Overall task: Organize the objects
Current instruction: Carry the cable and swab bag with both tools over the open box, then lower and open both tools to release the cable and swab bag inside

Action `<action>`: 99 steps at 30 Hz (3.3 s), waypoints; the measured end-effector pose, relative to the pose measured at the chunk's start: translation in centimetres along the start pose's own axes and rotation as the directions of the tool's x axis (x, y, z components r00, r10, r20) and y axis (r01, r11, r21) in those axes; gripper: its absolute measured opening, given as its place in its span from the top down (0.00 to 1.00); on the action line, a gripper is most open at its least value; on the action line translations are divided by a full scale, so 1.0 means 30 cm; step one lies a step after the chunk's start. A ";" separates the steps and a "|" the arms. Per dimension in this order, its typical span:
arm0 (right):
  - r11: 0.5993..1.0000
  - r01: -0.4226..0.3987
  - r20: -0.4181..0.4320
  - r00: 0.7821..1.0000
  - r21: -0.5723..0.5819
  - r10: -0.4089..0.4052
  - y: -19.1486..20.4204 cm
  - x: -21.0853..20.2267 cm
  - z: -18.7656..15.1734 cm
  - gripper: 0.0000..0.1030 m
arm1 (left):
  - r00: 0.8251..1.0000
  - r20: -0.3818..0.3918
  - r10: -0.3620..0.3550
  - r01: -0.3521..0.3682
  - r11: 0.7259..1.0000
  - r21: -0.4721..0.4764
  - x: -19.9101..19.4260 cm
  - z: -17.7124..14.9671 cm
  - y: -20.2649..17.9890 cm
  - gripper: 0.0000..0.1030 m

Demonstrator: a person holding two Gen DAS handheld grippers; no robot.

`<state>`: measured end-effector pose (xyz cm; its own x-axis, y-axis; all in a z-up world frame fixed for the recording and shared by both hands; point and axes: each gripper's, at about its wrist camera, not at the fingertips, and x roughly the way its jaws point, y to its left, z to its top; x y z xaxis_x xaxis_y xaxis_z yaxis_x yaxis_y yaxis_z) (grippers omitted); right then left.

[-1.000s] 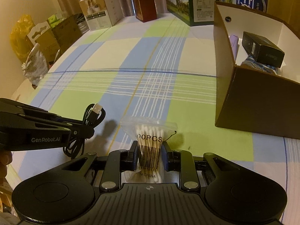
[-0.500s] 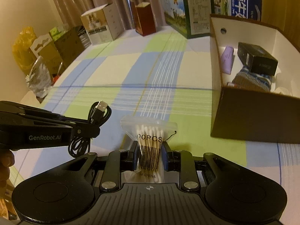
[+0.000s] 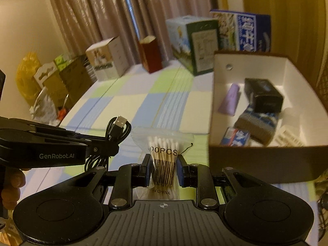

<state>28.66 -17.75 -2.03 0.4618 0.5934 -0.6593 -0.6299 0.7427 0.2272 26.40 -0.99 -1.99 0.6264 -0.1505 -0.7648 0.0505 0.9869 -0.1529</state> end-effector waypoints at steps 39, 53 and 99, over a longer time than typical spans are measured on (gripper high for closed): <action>0.981 0.131 0.096 0.985 0.141 -0.145 -0.603 -0.020 0.259 0.79 | 0.999 0.016 -0.046 0.044 0.993 0.111 0.378 0.419 -0.466 0.89; 0.980 0.091 0.049 0.994 0.177 -0.101 -0.670 0.077 0.288 0.79 | 0.999 -0.042 0.008 -0.004 0.996 0.089 0.518 0.454 -0.452 0.89; 0.977 0.121 0.050 0.990 0.174 -0.132 -0.701 -0.024 0.262 0.02 | 0.998 0.021 0.054 -0.055 0.996 0.066 0.420 0.448 -0.426 0.18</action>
<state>46.48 -31.37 -0.70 0.5717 0.5053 -0.6464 -0.4510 0.8517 0.2669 44.11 -14.73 -1.26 0.6446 -0.0956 -0.7585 0.0667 0.9954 -0.0688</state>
